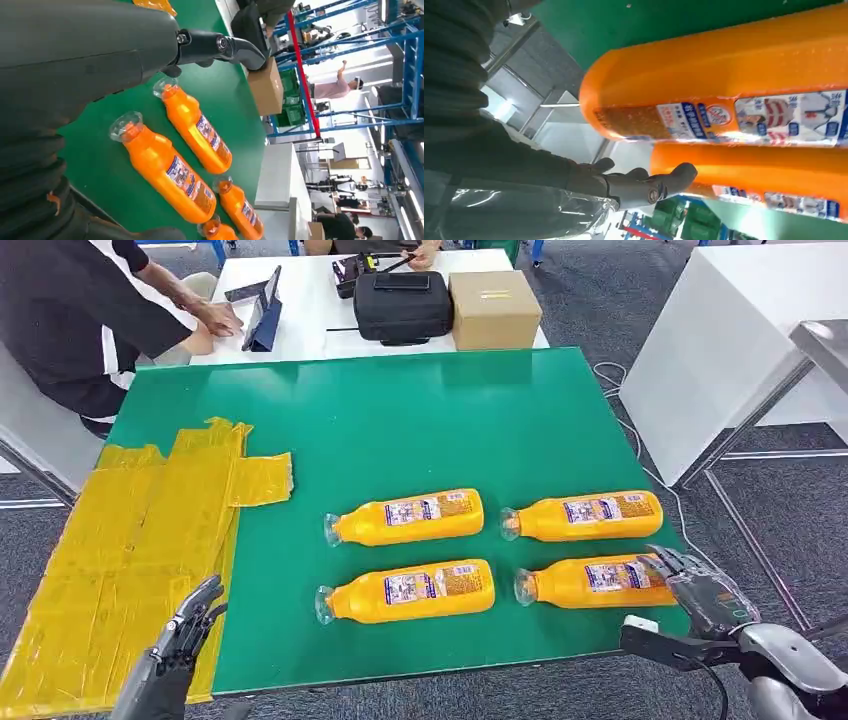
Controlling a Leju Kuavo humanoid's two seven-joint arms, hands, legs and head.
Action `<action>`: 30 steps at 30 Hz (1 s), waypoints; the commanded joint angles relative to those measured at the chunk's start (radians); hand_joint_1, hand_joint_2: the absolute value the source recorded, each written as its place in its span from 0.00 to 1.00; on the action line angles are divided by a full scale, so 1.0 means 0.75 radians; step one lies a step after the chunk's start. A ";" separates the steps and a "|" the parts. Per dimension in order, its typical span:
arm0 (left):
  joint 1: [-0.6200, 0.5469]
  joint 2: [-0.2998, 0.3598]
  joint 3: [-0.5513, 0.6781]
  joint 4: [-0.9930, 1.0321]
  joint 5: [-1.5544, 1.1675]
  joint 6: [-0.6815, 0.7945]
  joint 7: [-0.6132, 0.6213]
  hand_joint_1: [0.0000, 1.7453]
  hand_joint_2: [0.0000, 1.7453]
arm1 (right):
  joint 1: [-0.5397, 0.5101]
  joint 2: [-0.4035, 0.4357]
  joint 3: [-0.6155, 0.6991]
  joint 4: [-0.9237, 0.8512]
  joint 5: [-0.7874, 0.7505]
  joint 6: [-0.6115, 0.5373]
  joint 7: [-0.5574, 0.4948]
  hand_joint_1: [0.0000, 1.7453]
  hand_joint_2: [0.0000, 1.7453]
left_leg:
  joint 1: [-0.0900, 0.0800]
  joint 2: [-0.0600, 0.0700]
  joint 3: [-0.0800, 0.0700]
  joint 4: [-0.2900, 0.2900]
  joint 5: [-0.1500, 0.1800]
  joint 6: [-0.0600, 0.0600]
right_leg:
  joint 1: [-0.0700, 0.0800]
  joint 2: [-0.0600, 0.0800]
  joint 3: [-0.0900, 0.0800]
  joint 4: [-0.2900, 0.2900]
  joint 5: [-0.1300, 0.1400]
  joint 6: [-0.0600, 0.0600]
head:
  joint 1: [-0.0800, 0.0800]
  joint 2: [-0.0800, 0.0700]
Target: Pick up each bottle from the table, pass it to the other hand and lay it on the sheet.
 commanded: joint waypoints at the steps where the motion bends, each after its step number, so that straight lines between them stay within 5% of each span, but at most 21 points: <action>1: 0.028 0.025 0.010 0.048 0.005 0.022 0.005 0.00 1.00 | -0.232 0.040 0.241 0.201 0.005 0.014 -0.027 0.00 1.00 | 0.002 0.003 0.007 -0.004 -0.002 -0.004 | 0.001 0.009 0.006 -0.005 0.001 -0.001 | 0.000 -0.001; 30: 0.064 -0.004 0.048 0.032 0.011 0.035 0.056 0.00 1.00 | -0.395 0.131 0.350 0.385 0.090 0.130 0.110 0.00 1.00 | 0.002 -0.001 0.004 -0.002 -0.001 -0.003 | 0.001 0.004 0.004 -0.003 0.000 -0.001 | 0.000 -0.001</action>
